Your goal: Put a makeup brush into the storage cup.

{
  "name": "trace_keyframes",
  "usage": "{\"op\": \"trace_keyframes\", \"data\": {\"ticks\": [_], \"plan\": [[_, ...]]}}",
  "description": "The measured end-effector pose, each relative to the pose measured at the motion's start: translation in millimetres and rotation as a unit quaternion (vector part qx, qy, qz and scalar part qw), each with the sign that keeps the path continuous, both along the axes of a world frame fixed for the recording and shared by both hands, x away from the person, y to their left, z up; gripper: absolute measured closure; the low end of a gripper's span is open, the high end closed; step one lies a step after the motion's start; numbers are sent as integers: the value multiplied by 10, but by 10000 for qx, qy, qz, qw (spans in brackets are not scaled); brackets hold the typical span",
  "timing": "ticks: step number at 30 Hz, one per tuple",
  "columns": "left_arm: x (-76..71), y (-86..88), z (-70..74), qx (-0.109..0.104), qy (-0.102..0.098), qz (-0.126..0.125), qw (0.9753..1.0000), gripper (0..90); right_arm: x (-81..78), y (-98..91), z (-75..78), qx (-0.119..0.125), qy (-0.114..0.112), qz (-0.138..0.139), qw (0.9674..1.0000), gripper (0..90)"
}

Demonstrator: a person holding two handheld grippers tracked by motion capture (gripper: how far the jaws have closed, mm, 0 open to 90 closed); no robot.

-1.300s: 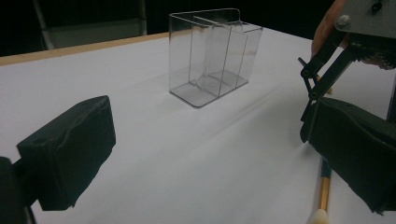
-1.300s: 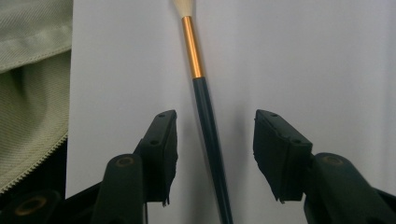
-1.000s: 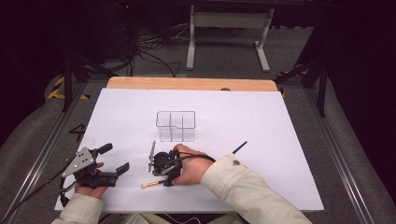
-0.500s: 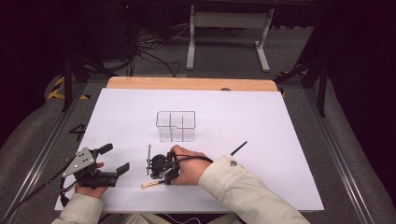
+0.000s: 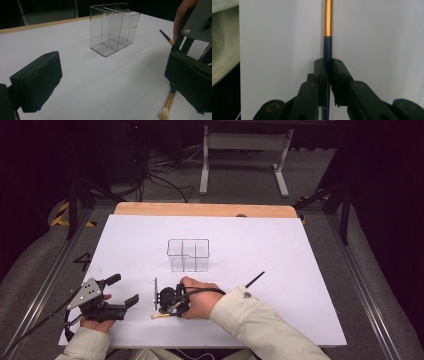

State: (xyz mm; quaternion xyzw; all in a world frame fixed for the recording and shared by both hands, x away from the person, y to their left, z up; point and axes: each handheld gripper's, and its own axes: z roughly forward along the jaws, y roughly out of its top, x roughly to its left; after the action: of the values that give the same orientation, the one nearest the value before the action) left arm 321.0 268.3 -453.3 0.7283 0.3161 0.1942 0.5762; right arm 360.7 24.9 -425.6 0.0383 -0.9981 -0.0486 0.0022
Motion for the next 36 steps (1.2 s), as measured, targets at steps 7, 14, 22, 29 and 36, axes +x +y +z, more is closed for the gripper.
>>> {"op": "trace_keyframes", "data": {"ticks": [7,14,22,29,36], "plan": [[1,0,-1,4,8,1,10000,17,7,-5,4,2,22,-28,10000,833],[1,1,-1,0,10,6,10000,18,-1,5,7,-55,16,1,10000,833],[0,0,-1,11,12,34,10000,17,-4,-20,89,50,59,-43,10000,834],[-2,-7,-3,38,15,29,10000,17,-10,-76,260,233,34,-156,9996,834],[0,-8,-4,35,18,24,10000,17,-22,-121,434,360,-18,-141,9993,834]]}}
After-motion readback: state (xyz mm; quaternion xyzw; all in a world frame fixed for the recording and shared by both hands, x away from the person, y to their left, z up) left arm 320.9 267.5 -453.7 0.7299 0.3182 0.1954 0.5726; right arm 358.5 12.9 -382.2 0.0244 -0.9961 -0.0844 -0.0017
